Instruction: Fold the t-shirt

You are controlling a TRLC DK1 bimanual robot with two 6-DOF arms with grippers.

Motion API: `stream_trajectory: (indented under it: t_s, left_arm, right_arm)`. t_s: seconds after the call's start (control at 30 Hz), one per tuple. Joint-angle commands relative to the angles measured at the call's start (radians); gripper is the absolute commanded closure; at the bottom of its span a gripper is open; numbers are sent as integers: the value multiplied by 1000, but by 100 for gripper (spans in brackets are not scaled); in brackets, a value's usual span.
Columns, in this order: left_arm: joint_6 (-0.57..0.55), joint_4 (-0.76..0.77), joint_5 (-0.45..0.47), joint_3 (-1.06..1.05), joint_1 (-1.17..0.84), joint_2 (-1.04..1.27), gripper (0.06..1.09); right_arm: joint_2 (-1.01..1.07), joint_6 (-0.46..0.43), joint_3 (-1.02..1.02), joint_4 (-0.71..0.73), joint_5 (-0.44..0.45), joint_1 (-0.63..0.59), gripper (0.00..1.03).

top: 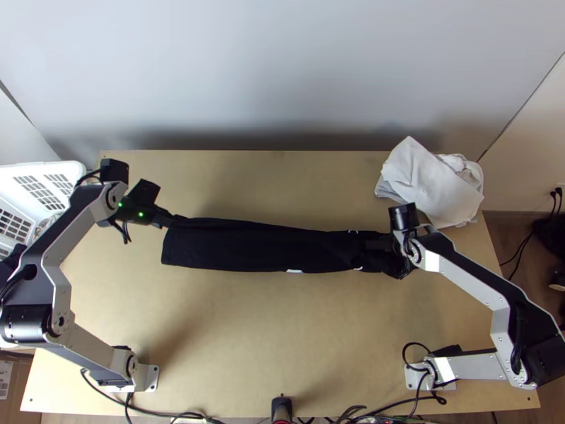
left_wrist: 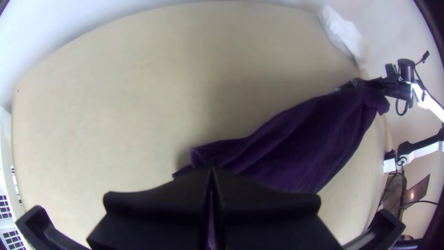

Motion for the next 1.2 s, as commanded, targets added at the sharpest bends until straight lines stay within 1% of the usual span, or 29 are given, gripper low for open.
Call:
stream_trajectory:
  t_s: [0.0, 0.13, 0.17, 0.2, 0.23, 0.27, 0.33, 0.43, 0.53, 0.6, 0.7, 0.73, 0.77, 0.83, 1.03, 1.17]
  left_arm:
    - [-23, 60, -76, -123, -35, -30, 105]
    - [-46, 80, -90, -181, -51, -56, 105]
    - [-47, 85, -90, -192, -51, -67, 105]
    - [-49, 85, -90, -201, -52, -77, 105]
    - [-49, 86, -90, -209, -52, -83, 105]
    - [-49, 86, -90, -215, -52, -90, 105]
    - [-47, 88, -91, -221, -51, -93, 105]
    - [-39, 91, -91, -226, -42, -94, 105]
    - [-36, 94, -93, -230, -40, -93, 105]
    - [-36, 95, -93, -232, -38, -93, 105]
    - [-36, 97, -93, -232, -40, -94, 105]
    - [-36, 100, -93, -232, -38, -94, 105]
    - [-36, 101, -93, -232, -38, -96, 105]
    - [-36, 103, -93, -230, -40, -94, 105]
    - [-36, 112, -93, -224, -43, -90, 105]
    - [-41, 112, -94, -215, -46, -85, 105]
  right_arm:
    - [17, 0, -24, 33, 26, 20, 100]
    - [19, -52, -23, 33, 24, 21, 97]
    - [16, -68, -23, 33, 24, 21, 90]
    - [16, -69, -26, 33, 24, 20, 63]
    - [14, -74, -26, 33, 24, 17, 22]
    - [14, -92, -23, 30, 24, 17, 3]
    - [-7, -98, -23, 21, 24, 12, 4]
    - [-95, -103, -6, 5, 21, 0, 4]
    - [-176, -98, 69, -105, 1, -6, 4]
    - [-210, -63, 140, -213, -74, -12, 4]
    - [-204, 29, 261, -432, -309, -35, 4]
    - [-184, 54, 289, -506, -373, -35, 4]
    - [-161, 72, 313, -584, -433, -35, 4]
    - [-127, 86, 339, -711, -522, -29, 4]
    - [-85, 90, 330, -799, -677, 43, 4]
    - [-33, 120, 358, -820, -746, 132, 4]
